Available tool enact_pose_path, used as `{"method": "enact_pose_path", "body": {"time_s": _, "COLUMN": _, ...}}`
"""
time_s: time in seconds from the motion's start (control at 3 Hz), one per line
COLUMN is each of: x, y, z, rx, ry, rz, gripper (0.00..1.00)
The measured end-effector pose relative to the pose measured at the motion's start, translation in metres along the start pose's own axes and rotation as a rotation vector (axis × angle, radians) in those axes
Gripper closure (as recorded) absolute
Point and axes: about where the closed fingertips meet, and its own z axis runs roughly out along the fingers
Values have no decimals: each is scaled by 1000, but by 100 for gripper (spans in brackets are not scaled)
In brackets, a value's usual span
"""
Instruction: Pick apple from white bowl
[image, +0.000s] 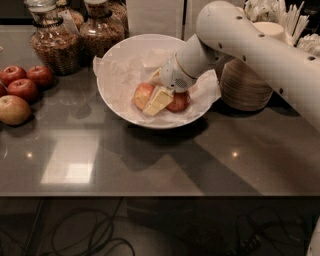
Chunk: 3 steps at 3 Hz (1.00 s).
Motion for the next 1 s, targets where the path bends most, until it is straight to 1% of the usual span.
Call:
{"method": "enact_pose_path", "body": {"time_s": 0.33, "x": -14, "y": -1, "z": -14, "rx": -5, "ry": -83, "rz": 12, "gripper": 100}}
{"method": "enact_pose_path", "body": {"time_s": 0.67, "x": -32, "y": -2, "z": -39, "rx": 9, "ry": -168, "rz": 2, "gripper": 100}}
{"method": "enact_pose_path", "body": {"time_s": 1.0, "x": -49, "y": 8, "z": -74, "rx": 38, "ry": -204, "rz": -44, "gripper": 100}}
